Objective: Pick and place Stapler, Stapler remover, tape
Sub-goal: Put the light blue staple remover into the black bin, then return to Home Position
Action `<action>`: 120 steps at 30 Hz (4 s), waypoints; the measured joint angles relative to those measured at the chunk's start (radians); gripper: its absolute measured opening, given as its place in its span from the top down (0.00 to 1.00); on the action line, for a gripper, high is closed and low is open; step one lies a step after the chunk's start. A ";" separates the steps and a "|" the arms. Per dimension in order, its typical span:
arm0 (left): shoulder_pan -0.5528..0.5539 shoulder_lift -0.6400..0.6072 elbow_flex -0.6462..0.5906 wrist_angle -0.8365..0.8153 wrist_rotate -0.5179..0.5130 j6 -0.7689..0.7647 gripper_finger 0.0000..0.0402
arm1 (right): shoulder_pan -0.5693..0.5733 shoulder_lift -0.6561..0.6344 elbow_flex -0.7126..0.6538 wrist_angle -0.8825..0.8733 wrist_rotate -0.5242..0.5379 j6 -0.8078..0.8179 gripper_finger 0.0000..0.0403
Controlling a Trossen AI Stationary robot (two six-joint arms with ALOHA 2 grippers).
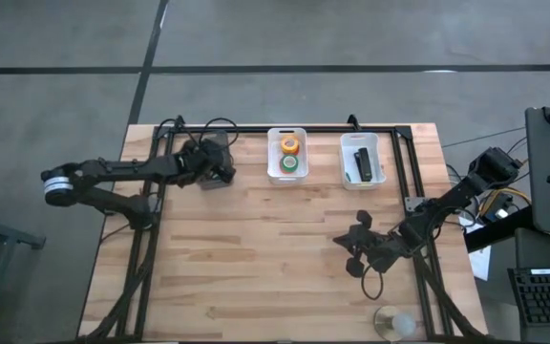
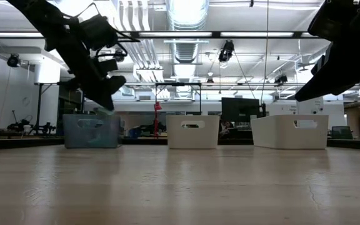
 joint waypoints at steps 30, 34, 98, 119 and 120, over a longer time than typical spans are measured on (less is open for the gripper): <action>-0.403 -0.014 -0.212 0.805 0.462 0.181 0.99 | -0.377 -0.261 -0.225 0.570 -0.528 -0.573 0.98; -0.455 -0.073 -0.326 0.930 0.460 0.180 0.99 | -0.488 -0.358 -0.312 0.590 -0.618 -0.625 0.98; -0.460 -1.066 -0.622 0.384 0.549 0.165 0.98 | -0.559 -1.208 -0.445 -0.018 -0.627 -0.794 0.98; -0.460 -1.066 -0.621 0.384 0.550 0.164 0.98 | -0.559 -1.209 -0.445 -0.018 -0.626 -0.794 0.98; -0.460 -1.066 -0.621 0.384 0.550 0.164 0.98 | -0.559 -1.209 -0.444 -0.018 -0.626 -0.794 0.98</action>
